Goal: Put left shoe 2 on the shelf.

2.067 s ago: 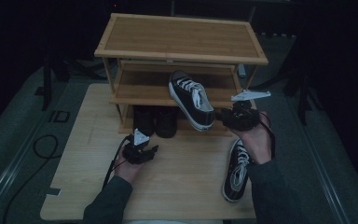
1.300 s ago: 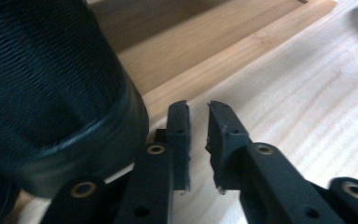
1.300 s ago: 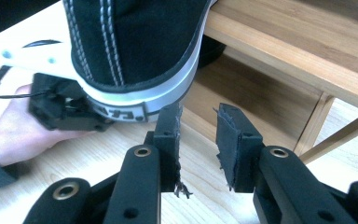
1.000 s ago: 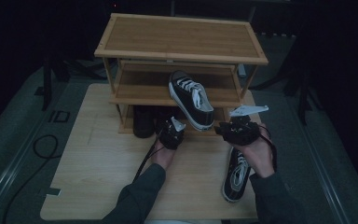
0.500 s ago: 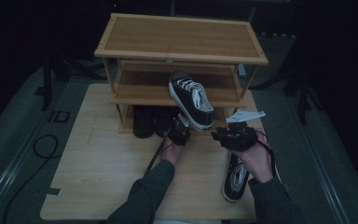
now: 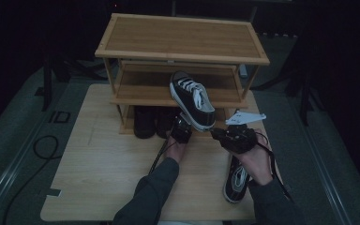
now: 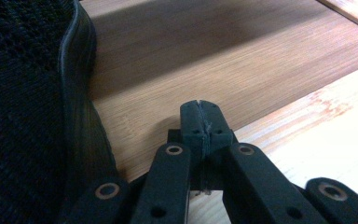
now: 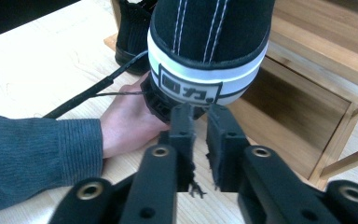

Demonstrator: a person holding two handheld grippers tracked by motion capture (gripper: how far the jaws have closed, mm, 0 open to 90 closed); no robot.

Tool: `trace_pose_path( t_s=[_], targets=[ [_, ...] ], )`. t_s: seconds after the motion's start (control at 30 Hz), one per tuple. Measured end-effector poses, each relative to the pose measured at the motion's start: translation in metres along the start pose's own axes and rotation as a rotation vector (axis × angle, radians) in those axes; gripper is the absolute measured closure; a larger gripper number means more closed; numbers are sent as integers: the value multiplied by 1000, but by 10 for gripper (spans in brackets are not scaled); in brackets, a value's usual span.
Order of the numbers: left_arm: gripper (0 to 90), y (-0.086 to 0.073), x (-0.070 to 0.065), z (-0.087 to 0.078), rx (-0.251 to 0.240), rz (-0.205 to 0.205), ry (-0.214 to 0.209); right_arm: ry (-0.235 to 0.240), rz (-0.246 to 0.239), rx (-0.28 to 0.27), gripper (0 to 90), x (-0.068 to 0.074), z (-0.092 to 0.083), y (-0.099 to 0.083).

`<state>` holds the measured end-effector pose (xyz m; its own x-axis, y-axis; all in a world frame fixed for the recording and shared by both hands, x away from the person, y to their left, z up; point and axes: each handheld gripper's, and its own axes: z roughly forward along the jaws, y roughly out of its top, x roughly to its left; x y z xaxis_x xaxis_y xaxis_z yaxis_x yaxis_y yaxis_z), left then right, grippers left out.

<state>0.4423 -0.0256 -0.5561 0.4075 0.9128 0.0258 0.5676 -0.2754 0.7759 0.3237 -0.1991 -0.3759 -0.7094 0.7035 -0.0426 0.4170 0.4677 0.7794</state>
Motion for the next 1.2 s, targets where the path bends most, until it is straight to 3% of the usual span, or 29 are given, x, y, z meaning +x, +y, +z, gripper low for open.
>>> trace_pose_path(
  t_s=[0.13, 0.2, 0.47, 0.83, 1.0, 1.1, 1.2],
  targets=[
    [897, 1, 1, 3, 7, -3, 3, -9, -8, -8, 886, 2, 0, 2],
    [896, 1, 0, 3, 4, 3, 4, 10, -9, -15, 888, 4, 0, 2],
    [898, 1, -3, 4, -3, 28, 21, 9, -13, -21, 899, 6, -1, 4],
    [900, 0, -2, 4, 0, 20, 15, 92, -24, -38, 900, 16, 12, 15],
    [900, 0, -1, 3, 3, 10, 13, 87, -39, -41, 900, 19, 18, 23],
    [900, 0, -2, 3, 2, 7, 17, 60, -38, -46, 900, 17, 23, 27],
    [900, 0, -3, 3, 1, 7, 19, 82, -27, -48, 900, 14, 26, 28]
  ],
)
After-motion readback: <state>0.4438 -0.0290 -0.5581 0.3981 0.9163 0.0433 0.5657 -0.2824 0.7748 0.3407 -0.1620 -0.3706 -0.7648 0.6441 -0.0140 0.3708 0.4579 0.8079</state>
